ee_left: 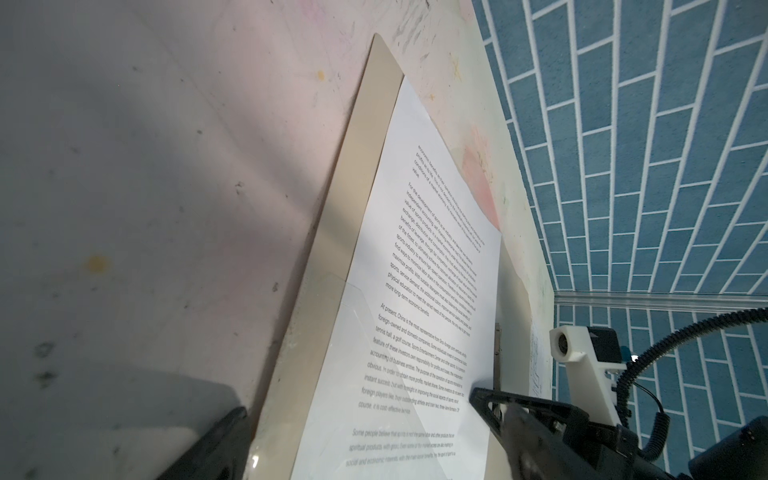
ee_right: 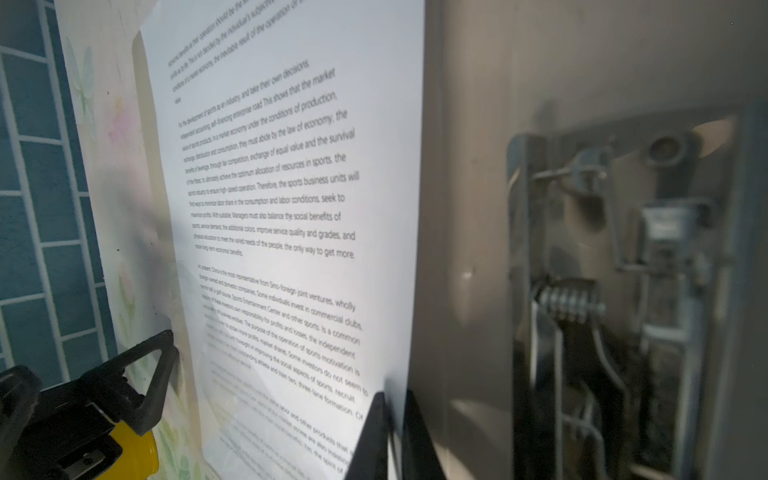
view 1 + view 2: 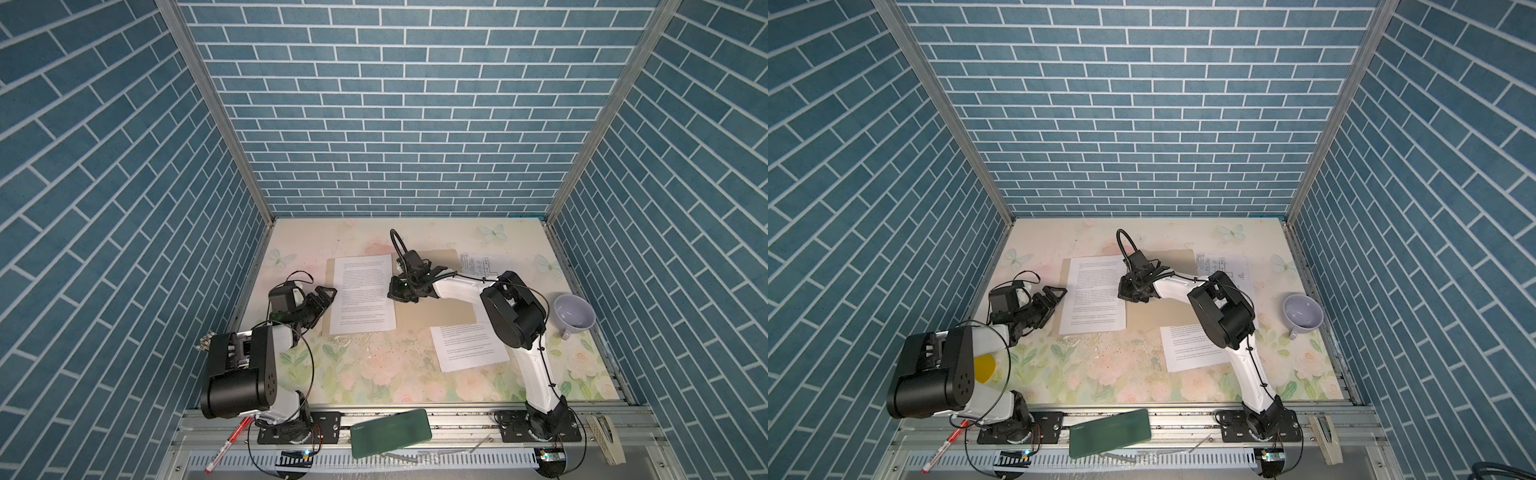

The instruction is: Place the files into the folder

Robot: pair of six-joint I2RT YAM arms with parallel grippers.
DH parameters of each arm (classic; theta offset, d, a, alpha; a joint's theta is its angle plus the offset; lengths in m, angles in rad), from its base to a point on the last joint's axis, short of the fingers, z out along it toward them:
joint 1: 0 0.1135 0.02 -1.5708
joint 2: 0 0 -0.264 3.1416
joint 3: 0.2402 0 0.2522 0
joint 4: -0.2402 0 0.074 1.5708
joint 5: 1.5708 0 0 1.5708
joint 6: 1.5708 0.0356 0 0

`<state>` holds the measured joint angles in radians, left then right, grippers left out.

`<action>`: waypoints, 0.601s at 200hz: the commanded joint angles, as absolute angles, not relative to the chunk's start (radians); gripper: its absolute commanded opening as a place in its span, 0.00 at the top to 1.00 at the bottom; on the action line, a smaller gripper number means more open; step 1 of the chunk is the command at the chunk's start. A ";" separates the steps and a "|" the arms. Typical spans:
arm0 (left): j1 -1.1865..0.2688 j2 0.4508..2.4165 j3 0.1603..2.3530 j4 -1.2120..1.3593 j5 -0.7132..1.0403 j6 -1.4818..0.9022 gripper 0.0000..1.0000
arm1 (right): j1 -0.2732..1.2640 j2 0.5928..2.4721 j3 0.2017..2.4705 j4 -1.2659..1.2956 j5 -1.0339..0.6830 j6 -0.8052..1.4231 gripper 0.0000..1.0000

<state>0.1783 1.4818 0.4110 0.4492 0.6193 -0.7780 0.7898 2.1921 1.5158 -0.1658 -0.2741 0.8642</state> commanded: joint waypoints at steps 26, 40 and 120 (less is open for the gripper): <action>0.172 1.530 0.354 0.267 0.608 -0.793 0.04 | 0.787 2.184 1.526 -0.232 -0.282 0.844 0.94; 0.172 1.531 0.354 0.268 0.607 -0.795 0.04 | 0.787 2.186 1.532 -0.233 -0.282 0.839 0.95; 0.172 1.540 0.358 0.276 0.619 -0.797 0.04 | 0.788 2.250 1.580 -0.231 -0.312 0.816 0.96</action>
<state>0.1783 1.4834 0.4099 0.4541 0.6228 -0.7784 0.7898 2.2082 1.5478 -0.2058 -0.2943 0.8421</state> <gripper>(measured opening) 0.958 0.043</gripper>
